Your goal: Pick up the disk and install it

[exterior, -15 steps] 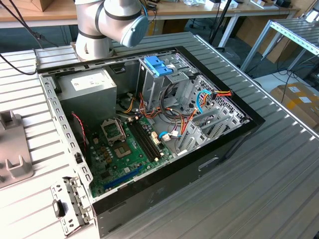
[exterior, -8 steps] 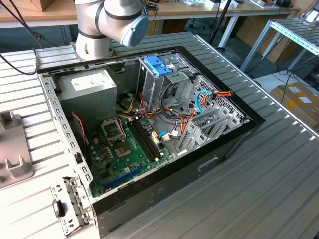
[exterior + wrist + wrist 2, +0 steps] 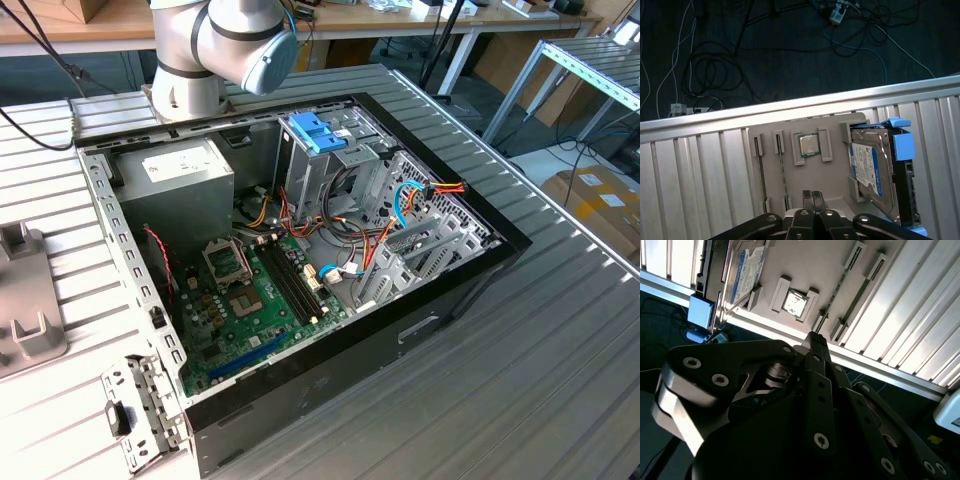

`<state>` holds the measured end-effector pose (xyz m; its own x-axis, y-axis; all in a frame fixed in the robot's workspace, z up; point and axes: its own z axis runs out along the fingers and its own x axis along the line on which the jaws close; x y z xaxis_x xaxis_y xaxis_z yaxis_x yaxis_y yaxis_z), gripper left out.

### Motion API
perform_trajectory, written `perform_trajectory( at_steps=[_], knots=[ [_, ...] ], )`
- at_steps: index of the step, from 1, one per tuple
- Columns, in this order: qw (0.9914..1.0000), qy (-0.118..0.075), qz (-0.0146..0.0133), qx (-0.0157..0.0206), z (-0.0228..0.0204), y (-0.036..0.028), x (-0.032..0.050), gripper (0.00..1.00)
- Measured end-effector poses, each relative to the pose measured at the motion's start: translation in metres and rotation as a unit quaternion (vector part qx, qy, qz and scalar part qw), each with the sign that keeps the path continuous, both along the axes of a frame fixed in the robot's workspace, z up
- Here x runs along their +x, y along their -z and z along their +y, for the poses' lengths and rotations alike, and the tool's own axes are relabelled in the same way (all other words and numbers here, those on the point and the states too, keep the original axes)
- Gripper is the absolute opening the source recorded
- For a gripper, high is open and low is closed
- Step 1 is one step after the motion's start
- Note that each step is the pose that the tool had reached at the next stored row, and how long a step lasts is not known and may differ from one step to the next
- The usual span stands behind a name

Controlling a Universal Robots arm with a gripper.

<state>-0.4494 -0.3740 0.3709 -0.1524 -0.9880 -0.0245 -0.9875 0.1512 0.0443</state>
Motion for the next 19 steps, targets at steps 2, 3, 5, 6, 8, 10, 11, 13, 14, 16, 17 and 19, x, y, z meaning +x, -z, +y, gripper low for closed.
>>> perform_trajectory(
  at_steps=[2, 3, 5, 6, 8, 10, 11, 13, 14, 16, 17, 19],
  knots=[
    [1.00000, -0.003, 0.0000, 0.0000, 0.0000, 0.0000, 0.0000, 0.11],
    [0.99999, -0.004, 0.0000, 0.0000, 0.0000, 0.0000, 0.0000, 0.11],
    [0.99998, -0.007, 0.0000, 0.0000, 0.0001, 0.0000, 0.0000, 0.11],
    [0.99997, -0.008, 0.0000, 0.0000, 0.0001, 0.0001, -0.0001, 0.11],
    [0.99994, -0.011, 0.0000, 0.0000, 0.0000, 0.0001, 0.0000, 0.11],
    [0.99993, -0.012, 0.0000, 0.0000, 0.0000, 0.0001, 0.0000, 0.11],
    [0.99990, -0.014, 0.0000, 0.0000, 0.0000, 0.0001, 0.0000, 0.11],
    [0.99987, -0.016, 0.0000, 0.0000, 0.0000, 0.0001, 0.0000, 0.11],
    [0.99984, -0.018, 0.0000, 0.0000, 0.0000, 0.0001, 0.0000, 0.11],
    [0.99980, -0.020, 0.0000, 0.0000, 0.0000, 0.0001, 0.0000, 0.11],
    [0.99979, -0.021, 0.0000, 0.0000, 0.0000, 0.0001, 0.0000, 0.11],
    [0.99971, -0.024, 0.0000, 0.0000, 0.0000, 0.0001, 0.0000, 0.11]
  ],
)
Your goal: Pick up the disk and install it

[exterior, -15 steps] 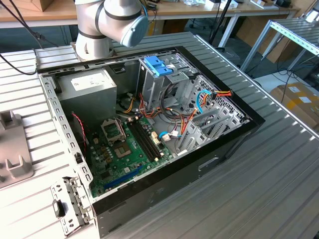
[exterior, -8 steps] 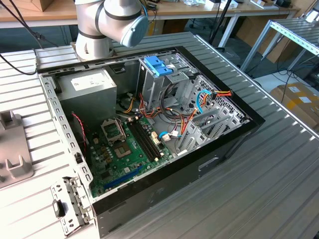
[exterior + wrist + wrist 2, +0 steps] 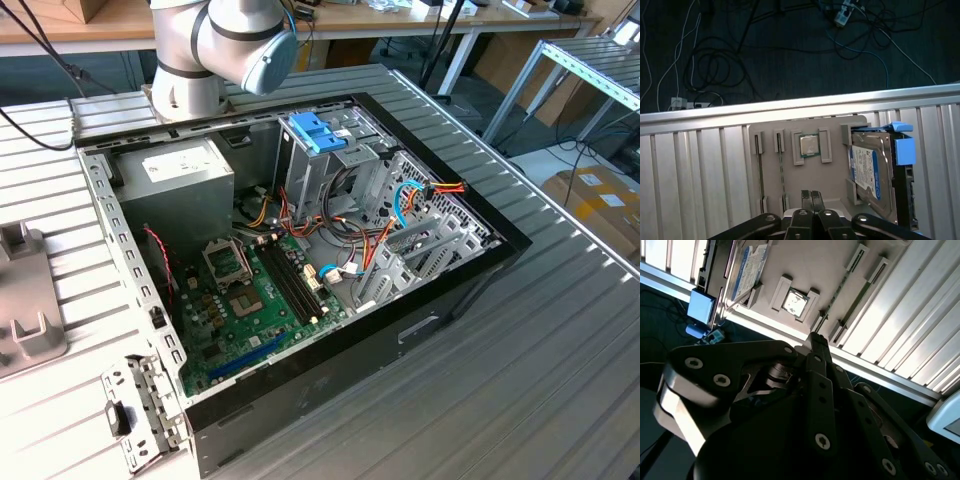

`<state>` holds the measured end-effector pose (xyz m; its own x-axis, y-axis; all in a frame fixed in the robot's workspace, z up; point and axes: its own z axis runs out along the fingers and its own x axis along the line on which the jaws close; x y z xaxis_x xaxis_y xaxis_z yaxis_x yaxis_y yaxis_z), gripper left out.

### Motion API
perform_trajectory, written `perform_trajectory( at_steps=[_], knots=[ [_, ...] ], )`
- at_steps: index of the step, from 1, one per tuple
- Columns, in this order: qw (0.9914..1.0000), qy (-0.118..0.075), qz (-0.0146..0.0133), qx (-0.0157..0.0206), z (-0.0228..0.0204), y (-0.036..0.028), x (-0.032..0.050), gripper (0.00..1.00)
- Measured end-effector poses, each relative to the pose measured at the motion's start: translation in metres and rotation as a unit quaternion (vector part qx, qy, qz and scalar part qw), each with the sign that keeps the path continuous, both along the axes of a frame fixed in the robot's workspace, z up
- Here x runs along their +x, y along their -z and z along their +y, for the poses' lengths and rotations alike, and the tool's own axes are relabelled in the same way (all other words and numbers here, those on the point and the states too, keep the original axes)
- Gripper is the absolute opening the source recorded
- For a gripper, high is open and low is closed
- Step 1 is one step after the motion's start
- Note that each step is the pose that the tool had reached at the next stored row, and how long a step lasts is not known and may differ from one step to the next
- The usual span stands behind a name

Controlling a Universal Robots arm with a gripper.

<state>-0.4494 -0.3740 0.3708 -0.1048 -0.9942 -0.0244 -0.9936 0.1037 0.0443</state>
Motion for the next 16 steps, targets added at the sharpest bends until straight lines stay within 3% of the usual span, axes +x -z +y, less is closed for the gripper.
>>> perform_trajectory(
  at_steps=[13, 14, 16],
  knots=[
    [0.99998, -0.006, 0.0000, 0.0000, 0.0000, 0.0001, 0.0000, 0.11],
    [0.99998, -0.006, 0.0000, 0.0000, 0.0000, 0.0001, 0.0000, 0.30],
    [0.99998, -0.006, 0.0000, 0.0000, 0.0000, 0.0001, 0.0000, 0.36]
  ],
)
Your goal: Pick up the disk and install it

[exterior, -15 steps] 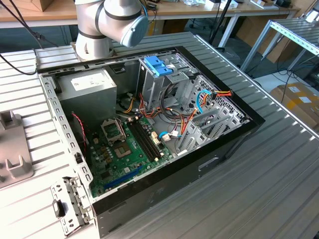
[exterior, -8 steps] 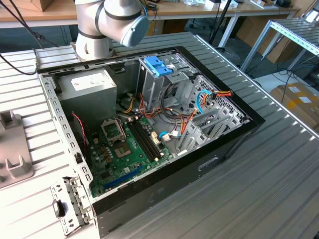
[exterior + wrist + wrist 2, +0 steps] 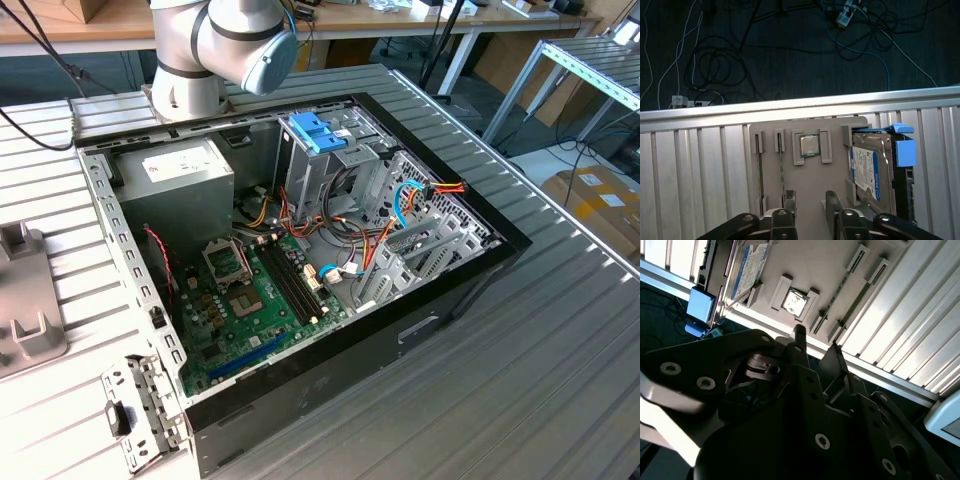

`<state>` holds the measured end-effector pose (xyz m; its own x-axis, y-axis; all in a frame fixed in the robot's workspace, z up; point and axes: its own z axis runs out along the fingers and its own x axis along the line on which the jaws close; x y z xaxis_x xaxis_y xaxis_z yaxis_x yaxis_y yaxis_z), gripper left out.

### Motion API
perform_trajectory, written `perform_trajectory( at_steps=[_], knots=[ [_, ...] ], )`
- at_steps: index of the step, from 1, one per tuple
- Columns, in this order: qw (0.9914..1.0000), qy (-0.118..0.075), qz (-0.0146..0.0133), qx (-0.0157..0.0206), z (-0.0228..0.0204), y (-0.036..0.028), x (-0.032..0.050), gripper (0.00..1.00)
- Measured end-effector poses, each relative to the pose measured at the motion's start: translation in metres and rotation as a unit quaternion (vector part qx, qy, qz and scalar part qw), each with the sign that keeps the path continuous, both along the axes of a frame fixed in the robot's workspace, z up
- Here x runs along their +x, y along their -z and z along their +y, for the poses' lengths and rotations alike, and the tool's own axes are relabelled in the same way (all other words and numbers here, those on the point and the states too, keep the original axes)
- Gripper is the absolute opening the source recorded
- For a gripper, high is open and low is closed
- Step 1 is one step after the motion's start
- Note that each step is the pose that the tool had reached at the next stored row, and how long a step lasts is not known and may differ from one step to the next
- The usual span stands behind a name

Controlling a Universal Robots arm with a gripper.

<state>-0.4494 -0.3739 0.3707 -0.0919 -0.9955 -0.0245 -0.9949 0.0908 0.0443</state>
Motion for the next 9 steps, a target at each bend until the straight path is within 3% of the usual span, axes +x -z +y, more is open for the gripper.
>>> perform_trajectory(
  at_steps=[1, 5, 9],
  knots=[
    [1.00000, 0.000, 0.0000, 0.0000, 0.0000, 0.0000, 0.0000, 0.36],
    [1.00000, 0.000, 0.0000, 0.0000, 0.0000, 0.0000, 0.0000, 0.55],
    [1.00000, 0.000, 0.0000, 0.0000, 0.0000, 0.0000, 0.0000, 0.55]
  ],
)
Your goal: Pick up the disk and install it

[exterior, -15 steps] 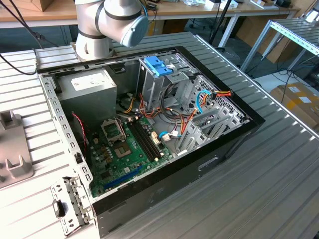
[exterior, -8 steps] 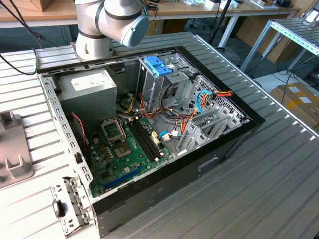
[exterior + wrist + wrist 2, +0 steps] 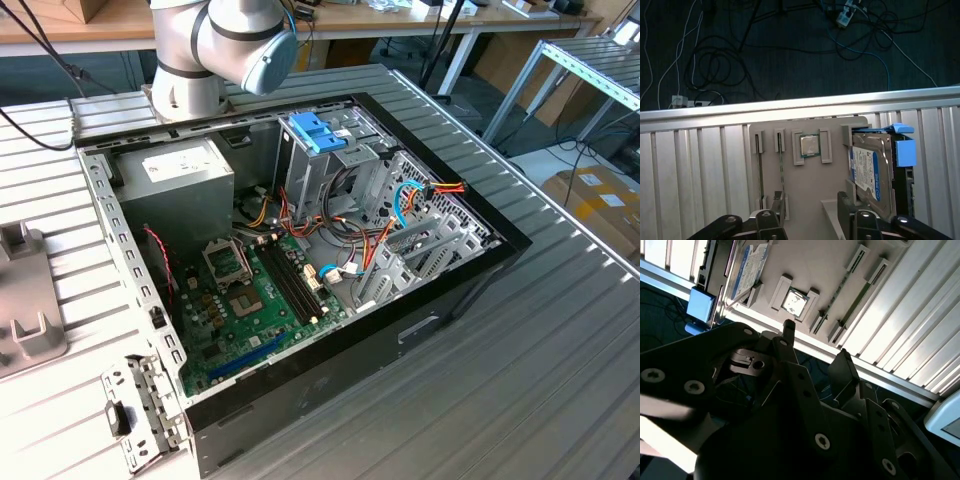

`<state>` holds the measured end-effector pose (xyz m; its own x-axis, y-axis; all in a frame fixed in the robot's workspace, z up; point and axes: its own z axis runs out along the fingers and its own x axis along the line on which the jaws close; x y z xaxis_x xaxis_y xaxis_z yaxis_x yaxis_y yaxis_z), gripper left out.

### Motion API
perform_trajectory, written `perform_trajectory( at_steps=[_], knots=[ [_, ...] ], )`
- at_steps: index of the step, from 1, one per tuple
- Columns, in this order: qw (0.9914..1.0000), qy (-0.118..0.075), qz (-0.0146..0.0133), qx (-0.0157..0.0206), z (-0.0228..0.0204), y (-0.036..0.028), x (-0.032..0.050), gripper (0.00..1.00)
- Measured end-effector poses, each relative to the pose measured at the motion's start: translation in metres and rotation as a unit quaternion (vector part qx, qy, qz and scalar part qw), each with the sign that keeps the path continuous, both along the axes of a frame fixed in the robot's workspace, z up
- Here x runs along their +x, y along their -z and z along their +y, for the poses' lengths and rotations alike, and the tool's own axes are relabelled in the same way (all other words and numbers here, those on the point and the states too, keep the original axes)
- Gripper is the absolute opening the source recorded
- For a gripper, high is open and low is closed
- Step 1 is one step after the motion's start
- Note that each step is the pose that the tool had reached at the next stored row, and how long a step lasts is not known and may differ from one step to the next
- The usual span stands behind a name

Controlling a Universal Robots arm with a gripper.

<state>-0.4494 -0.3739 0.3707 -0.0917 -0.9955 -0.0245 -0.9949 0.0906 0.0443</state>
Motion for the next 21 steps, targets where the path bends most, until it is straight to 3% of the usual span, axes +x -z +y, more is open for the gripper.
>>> perform_trajectory(
  at_steps=[21],
  knots=[
    [1.00000, 0.000, 0.0000, 0.0000, 0.0023, 0.0043, 0.0000, 0.55]
  ],
)
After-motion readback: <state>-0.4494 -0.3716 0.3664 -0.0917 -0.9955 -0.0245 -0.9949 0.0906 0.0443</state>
